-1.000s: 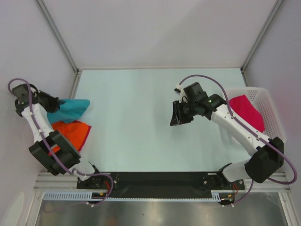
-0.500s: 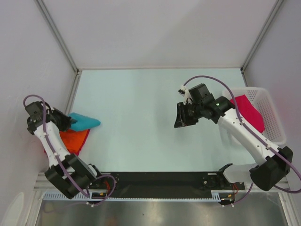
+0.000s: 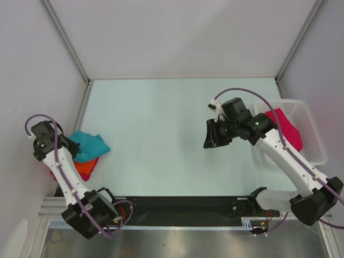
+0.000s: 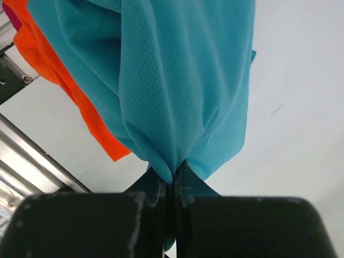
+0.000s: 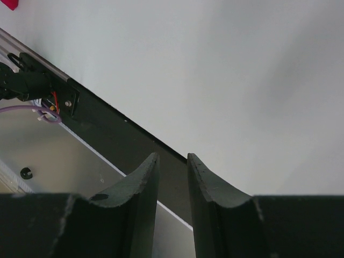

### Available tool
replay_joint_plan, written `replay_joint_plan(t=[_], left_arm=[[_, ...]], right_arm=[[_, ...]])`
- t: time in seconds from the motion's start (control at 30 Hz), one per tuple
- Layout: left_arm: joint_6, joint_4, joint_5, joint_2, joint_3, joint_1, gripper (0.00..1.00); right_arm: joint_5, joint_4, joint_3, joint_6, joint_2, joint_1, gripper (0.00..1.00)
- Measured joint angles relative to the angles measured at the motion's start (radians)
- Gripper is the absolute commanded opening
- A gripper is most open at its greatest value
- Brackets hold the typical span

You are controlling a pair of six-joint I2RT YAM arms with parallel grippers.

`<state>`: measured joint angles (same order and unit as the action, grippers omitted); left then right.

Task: Fold and stack the t-shirts
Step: Put the neatly folded tshirt into the corner of the board with the left arm, then smooth out wrinkles on the folded tshirt

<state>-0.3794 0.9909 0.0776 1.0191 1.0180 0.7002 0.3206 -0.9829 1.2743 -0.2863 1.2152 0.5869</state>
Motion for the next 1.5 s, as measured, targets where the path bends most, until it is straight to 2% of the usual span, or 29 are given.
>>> replay_joint_plan(t=[0.27,0.33,0.37,0.4,0.43,0.7,0.93,1.07,1.23,1.37,1.5], left_arm=[[0.0,-0.028,-0.013,0.008,-0.12,0.016,0.0],[0.0,-0.032,-0.012,0.008,-0.14,0.021,0.34],[0.005,-0.033,-0.011,0.008,-0.147,0.024,0.57],[0.011,-0.034,-0.009,0.008,-0.151,0.028,0.92],[0.02,-0.034,-0.006,0.007,-0.152,0.031,0.99],[0.004,-0.019,0.028,-0.025,-0.139,0.068,1.0],[-0.046,-0.035,0.126,-0.048,0.01,0.068,0.99],[-0.08,-0.094,0.192,0.043,0.063,0.018,0.99],[-0.118,-0.196,0.245,0.254,0.08,-0.049,0.99],[-0.129,-0.227,0.237,0.378,0.084,-0.062,0.99],[-0.135,-0.222,0.187,0.404,0.097,-0.056,0.99]], right_arm=[[0.0,-0.001,0.0,0.019,0.0,-0.009,0.33],[0.0,-0.001,0.0,0.022,0.0,-0.013,0.33],[0.0,-0.001,0.0,0.024,0.0,-0.015,0.33],[0.001,-0.001,0.0,0.026,0.0,-0.016,0.33],[0.001,-0.001,-0.001,0.027,0.001,-0.016,0.33],[0.002,0.0,-0.017,0.032,0.013,-0.02,0.32],[0.004,0.008,-0.022,0.032,0.021,-0.02,0.31],[0.018,0.032,-0.051,0.016,0.023,-0.019,0.3],[0.027,0.058,-0.066,-0.012,0.041,-0.005,0.3],[0.026,0.074,-0.066,-0.025,0.056,0.005,0.3],[0.024,0.079,-0.066,-0.032,0.076,0.007,0.3]])
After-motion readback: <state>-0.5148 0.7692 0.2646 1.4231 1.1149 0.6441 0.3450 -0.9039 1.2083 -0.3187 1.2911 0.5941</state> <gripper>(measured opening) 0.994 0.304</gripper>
